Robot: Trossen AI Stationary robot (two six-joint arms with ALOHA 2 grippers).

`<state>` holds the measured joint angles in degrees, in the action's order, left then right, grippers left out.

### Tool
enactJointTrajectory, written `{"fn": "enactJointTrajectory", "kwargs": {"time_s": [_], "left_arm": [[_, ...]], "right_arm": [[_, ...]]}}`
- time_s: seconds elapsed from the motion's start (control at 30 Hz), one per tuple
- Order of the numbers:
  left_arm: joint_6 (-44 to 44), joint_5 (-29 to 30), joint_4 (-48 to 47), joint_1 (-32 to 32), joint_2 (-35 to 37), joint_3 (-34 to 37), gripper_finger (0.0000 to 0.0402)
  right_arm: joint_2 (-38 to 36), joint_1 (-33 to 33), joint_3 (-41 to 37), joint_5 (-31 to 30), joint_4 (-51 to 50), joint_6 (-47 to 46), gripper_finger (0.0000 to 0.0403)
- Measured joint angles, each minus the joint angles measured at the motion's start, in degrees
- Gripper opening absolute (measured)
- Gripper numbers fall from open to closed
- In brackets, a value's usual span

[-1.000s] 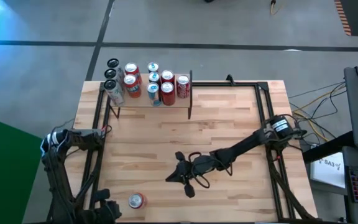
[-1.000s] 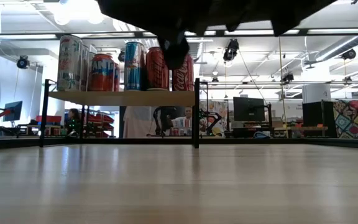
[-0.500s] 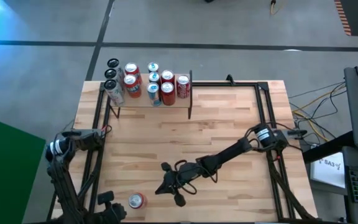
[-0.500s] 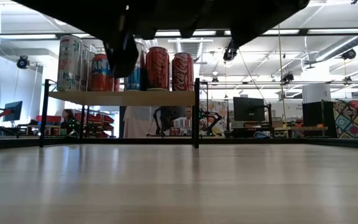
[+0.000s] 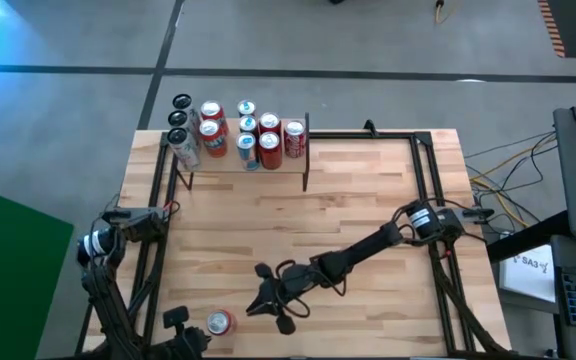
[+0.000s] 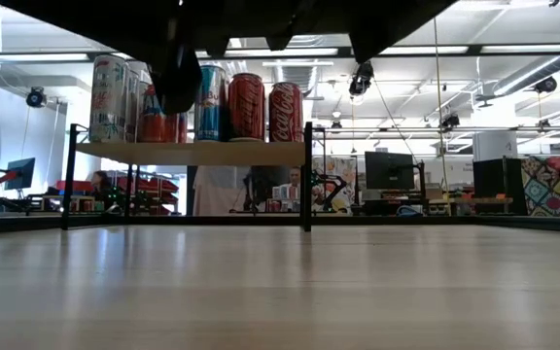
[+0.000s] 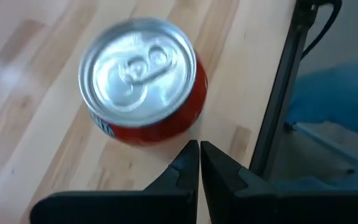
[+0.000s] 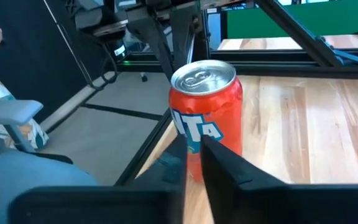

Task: Place canned beverage on shelf
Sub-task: Put the red soda can on the shelf aligned with the other red soda cans

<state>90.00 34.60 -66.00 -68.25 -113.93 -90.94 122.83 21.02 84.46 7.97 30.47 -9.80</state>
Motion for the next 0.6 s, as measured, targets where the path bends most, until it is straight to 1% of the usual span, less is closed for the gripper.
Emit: {"fn": "enactJointTrajectory", "kwargs": {"time_s": [0.07,0.13,0.23,0.37,0.47,0.53,0.6], "left_arm": [[-0.02,1.28,-0.07,0.07,0.00,0.00,0.0000],[-0.02,1.42,-0.44,0.21,0.00,0.00,0.0000],[0.06,1.00,-0.90,0.26,0.00,0.00,0.0000],[0.12,0.95,-0.88,0.45,0.00,0.00,0.0000],[0.11,1.42,-0.89,0.70,0.00,0.03,0.0000],[0.09,1.70,-1.08,0.85,0.02,0.09,0.0000],[-0.19,1.72,-1.13,1.00,0.02,0.11,0.0000]], "right_arm": [[0.01,0.11,0.17,0.00,-0.32,0.02,0.0056],[0.13,0.11,0.27,0.00,-0.33,0.08,0.0089],[0.72,0.11,0.31,-0.41,-0.12,0.37,0.0155],[2.05,0.11,0.31,-1.57,-0.14,0.37,0.0253],[3.17,0.07,0.31,-2.03,0.33,0.39,0.0316],[4.31,-0.14,0.31,-2.04,1.53,0.37,0.0347],[5.79,-0.28,0.31,-2.17,3.86,0.27,0.0367]]}}
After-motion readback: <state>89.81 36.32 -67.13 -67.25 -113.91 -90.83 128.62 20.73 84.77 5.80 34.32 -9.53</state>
